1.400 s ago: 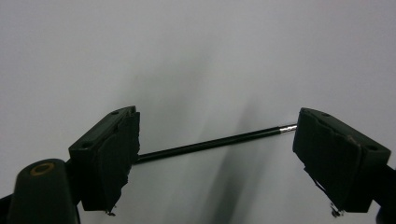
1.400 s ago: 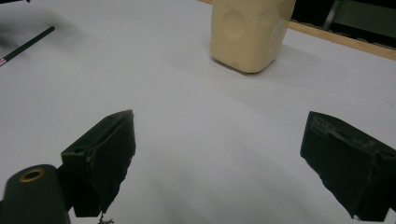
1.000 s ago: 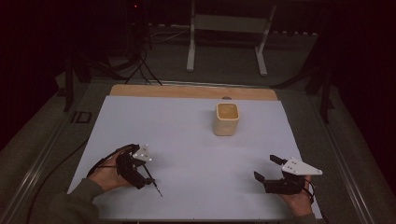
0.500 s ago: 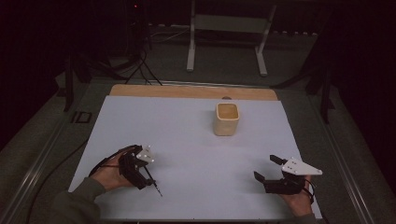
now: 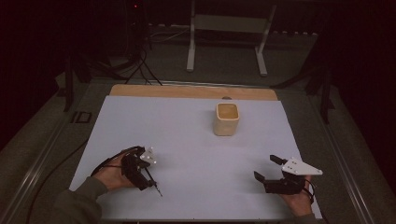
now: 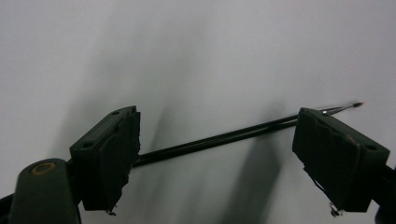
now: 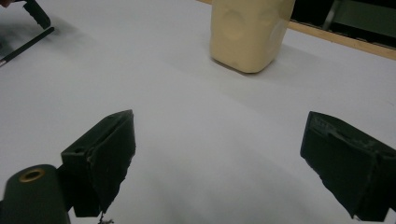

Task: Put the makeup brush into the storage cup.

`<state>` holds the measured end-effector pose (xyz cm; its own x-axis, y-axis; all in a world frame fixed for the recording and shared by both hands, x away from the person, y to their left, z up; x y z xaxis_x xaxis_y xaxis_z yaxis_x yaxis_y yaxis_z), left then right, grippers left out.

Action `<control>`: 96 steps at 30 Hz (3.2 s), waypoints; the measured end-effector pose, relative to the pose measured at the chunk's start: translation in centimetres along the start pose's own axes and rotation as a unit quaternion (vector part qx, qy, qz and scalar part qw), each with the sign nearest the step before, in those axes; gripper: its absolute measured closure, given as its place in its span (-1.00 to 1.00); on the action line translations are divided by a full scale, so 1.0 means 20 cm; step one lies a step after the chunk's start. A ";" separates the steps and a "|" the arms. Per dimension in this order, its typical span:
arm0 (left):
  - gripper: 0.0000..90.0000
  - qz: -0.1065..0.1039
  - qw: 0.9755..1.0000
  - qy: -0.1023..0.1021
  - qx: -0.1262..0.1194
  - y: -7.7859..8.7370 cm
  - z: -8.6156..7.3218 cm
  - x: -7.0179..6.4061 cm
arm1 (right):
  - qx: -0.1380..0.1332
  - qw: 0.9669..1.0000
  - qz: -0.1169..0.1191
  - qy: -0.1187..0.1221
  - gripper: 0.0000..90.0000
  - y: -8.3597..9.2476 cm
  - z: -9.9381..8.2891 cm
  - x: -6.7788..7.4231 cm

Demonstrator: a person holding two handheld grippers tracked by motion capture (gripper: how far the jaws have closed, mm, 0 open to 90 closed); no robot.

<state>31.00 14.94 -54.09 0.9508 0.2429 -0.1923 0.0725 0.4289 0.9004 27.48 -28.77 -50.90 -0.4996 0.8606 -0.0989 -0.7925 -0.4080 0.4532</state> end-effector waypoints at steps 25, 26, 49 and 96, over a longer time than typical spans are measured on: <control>0.02 -0.021 0.999 -0.036 0.010 -0.05 0.05 -0.04 | 0.005 1.000 0.005 0.003 -0.78 -0.01 -0.01 0.01; 0.08 -0.024 0.999 -0.037 0.011 -0.05 0.06 -0.04 | 0.005 1.000 0.005 0.003 -0.77 -0.01 -0.01 0.01; 0.91 -0.037 0.988 -0.017 0.152 -0.05 0.13 -0.06 | 0.010 1.000 0.010 0.002 -0.77 -0.01 -0.01 0.01; 0.91 0.078 0.991 0.109 -0.007 0.22 0.18 0.18 | 0.010 1.000 0.006 -0.002 -0.77 -0.01 -0.01 0.00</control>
<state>35.83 14.68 -49.37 0.8623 0.4889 -0.1321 -0.0764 0.3834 0.9204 27.58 -28.80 -51.18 -0.5080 0.8567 -0.0893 -0.7789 -0.4127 0.4722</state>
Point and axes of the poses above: each handheld gripper's, and its own axes: y roughly backward along the jaws, z roughly out of its top, x roughly to its left, the point moved 5 cm from there along -y, roughly forward along the jaws, and after that the axes turned 12 degrees about -z, right-handed, at the moved point
